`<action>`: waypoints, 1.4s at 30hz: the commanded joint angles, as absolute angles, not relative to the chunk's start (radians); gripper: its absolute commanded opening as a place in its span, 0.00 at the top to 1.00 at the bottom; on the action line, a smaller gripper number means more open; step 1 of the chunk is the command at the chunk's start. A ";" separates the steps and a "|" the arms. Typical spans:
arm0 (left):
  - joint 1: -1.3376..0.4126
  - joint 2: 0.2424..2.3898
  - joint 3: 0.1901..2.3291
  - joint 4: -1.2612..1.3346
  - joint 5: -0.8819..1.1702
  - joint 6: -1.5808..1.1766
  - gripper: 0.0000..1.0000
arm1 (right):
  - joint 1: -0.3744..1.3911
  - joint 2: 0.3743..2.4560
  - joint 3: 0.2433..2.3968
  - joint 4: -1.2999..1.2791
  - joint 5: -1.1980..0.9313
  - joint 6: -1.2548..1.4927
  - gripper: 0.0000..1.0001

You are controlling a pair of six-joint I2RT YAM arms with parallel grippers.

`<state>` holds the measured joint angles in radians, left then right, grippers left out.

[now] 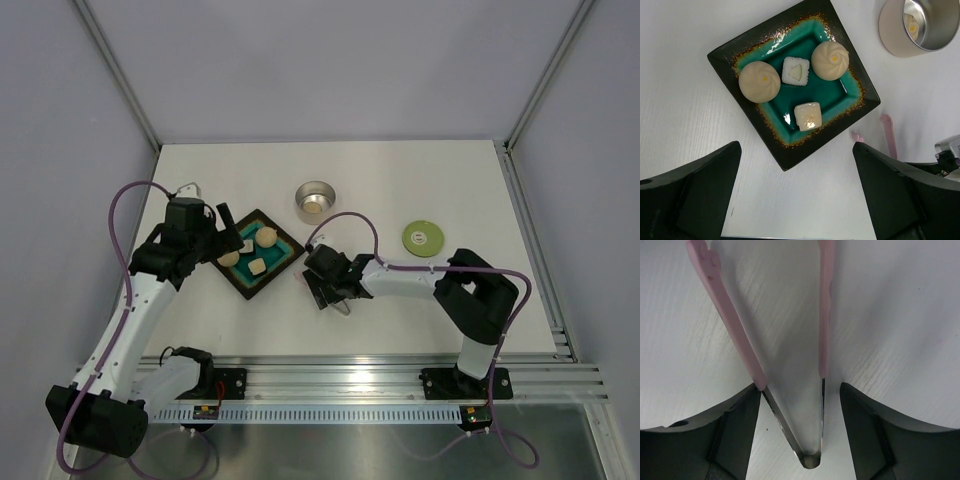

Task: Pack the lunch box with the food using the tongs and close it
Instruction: Adjust the clamp at the center of the board.

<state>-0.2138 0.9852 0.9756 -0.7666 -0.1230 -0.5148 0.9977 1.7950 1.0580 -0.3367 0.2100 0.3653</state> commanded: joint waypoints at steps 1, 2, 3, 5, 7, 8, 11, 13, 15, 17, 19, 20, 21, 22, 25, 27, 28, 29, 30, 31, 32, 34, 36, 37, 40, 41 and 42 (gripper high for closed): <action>-0.207 0.966 1.008 -0.738 -0.120 -0.523 0.01 | 1.002 1.867 1.054 -0.310 0.239 0.382 0.29; -0.209 0.966 1.008 -0.739 -0.121 -0.522 0.01 | 1.003 1.873 1.055 -0.310 0.241 0.383 0.29; -0.209 0.965 1.009 -0.741 -0.121 -0.520 0.01 | 1.005 1.878 1.057 -0.308 0.244 0.379 0.33; -0.209 0.966 1.011 -0.744 -0.127 -0.514 0.01 | 1.019 1.882 1.058 -0.320 0.268 0.379 0.39; -0.209 0.963 1.015 -0.750 -0.138 -0.515 0.01 | 1.022 1.876 1.060 -0.336 0.290 0.387 0.48; -0.209 0.960 1.015 -0.750 -0.147 -0.517 0.01 | 1.022 1.872 1.063 -0.342 0.294 0.390 0.53; -0.207 0.957 1.015 -0.749 -0.149 -0.515 0.01 | 1.022 1.836 1.089 -0.417 0.295 0.403 0.72; -0.207 0.965 1.034 -0.759 -0.150 -0.509 0.01 | 1.022 1.789 1.109 -0.451 0.291 0.403 0.78; -0.207 0.973 1.042 -0.764 -0.158 -0.505 0.01 | 1.022 1.755 1.115 -0.495 0.296 0.403 0.84; -0.207 0.969 1.043 -0.755 -0.155 -0.508 0.01 | 1.022 1.724 1.137 -0.559 0.307 0.396 0.90; -0.206 0.966 1.040 -0.750 -0.156 -0.512 0.01 | 1.022 1.706 1.170 -0.606 0.310 0.390 0.92; -0.206 0.966 1.039 -0.749 -0.160 -0.514 0.01 | 1.022 1.700 1.178 -0.638 0.305 0.384 0.92; -0.206 0.966 1.037 -0.746 -0.161 -0.512 0.01 | 1.022 1.692 1.187 -0.652 0.301 0.374 0.93; -0.206 0.966 1.035 -0.746 -0.164 -0.512 0.01 | 1.022 1.680 1.207 -0.664 0.293 0.368 0.92; -0.206 0.965 1.025 -0.744 -0.161 -0.511 0.01 | 1.022 1.672 1.241 -0.707 0.258 0.350 0.92; -0.204 0.963 1.014 -0.739 -0.156 -0.515 0.01 | 1.020 1.674 1.238 -0.704 0.242 0.350 0.91; -0.204 0.960 1.009 -0.736 -0.155 -0.515 0.01 | 1.022 1.680 1.218 -0.695 0.245 0.351 0.91; -0.206 0.959 1.005 -0.733 -0.150 -0.518 0.01 | 1.020 1.683 1.209 -0.671 0.258 0.354 0.90; -0.204 0.957 0.997 -0.730 -0.147 -0.518 0.01 | 1.022 1.689 1.198 -0.654 0.280 0.357 0.90; -0.204 0.954 0.996 -0.729 -0.144 -0.517 0.01 | 1.022 1.686 1.171 -0.631 0.300 0.360 0.88; -0.204 0.954 0.994 -0.729 -0.143 -0.517 0.01 | 1.020 1.678 1.148 -0.544 0.317 0.348 0.86; -0.204 0.954 0.996 -0.733 -0.146 -0.514 0.01 | 1.022 1.667 1.096 -0.450 0.351 0.351 0.83; -0.203 0.951 0.997 -0.744 -0.152 -0.511 0.01 | 1.020 1.684 1.078 -0.417 0.368 0.360 0.83; -0.204 0.950 0.997 -0.745 -0.158 -0.508 0.01 | 1.020 1.690 1.072 -0.396 0.376 0.359 0.83; -0.204 0.946 0.996 -0.744 -0.149 -0.506 0.01 | 1.019 1.729 1.057 -0.304 0.376 0.365 0.78; -0.204 0.946 0.996 -0.742 -0.143 -0.506 0.01 | 1.019 1.741 1.058 -0.296 0.371 0.367 0.77; -0.204 0.946 0.996 -0.739 -0.138 -0.508 0.01 | 1.020 1.762 1.061 -0.288 0.371 0.368 0.76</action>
